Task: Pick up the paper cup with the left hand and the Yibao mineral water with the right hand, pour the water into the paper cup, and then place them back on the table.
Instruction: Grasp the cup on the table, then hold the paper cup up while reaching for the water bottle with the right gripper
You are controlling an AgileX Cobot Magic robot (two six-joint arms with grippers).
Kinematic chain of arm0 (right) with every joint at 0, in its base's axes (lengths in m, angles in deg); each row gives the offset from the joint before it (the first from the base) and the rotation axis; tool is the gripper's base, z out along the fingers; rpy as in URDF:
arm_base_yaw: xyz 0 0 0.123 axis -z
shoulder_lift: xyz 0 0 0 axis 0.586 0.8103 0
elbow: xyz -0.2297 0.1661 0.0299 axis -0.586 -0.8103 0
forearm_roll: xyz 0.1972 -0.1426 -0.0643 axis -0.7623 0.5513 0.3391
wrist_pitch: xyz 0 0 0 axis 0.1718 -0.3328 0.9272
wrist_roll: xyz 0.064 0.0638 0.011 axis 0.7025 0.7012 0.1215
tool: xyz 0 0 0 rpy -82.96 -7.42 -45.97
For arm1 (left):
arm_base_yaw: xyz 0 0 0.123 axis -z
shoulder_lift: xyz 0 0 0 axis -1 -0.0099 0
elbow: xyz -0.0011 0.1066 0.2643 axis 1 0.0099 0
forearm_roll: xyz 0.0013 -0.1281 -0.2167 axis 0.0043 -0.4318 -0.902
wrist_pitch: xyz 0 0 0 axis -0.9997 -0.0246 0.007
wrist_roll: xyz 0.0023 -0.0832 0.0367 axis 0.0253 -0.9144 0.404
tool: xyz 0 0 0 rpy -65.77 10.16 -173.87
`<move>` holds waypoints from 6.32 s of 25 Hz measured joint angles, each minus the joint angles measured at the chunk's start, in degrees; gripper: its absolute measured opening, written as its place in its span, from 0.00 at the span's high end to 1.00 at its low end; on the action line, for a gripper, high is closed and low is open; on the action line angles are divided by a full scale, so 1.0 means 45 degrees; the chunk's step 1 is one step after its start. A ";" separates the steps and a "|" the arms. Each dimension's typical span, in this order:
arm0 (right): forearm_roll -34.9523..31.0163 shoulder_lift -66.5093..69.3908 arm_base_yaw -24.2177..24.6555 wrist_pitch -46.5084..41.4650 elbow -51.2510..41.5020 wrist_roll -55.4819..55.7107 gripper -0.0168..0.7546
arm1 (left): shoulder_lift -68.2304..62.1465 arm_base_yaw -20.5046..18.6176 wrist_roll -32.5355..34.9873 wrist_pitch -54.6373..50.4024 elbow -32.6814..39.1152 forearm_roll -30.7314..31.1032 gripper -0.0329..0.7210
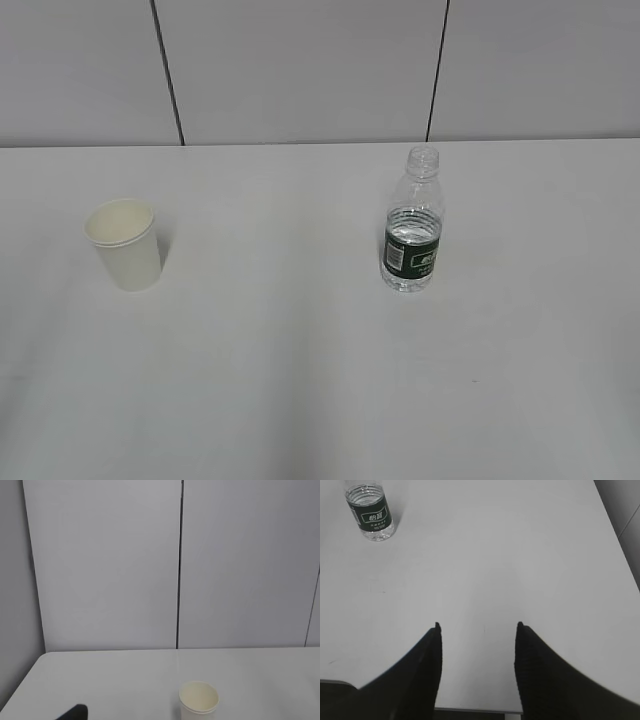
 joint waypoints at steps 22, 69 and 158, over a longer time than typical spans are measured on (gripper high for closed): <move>0.0000 0.0000 0.0000 -0.0023 0.0000 0.0000 0.48 | -0.7710 0.1512 0.0669 0.7856 0.0619 -0.0792 0.21; 0.0000 0.0000 0.0000 -0.0023 0.0000 0.0000 0.48 | -2.5314 0.2812 -0.2208 2.4507 0.2277 0.1974 0.21; 0.0000 0.0000 0.0000 -0.0023 0.0000 0.0000 0.48 | -2.7008 0.2812 -0.2208 2.4614 -0.0767 0.1613 0.48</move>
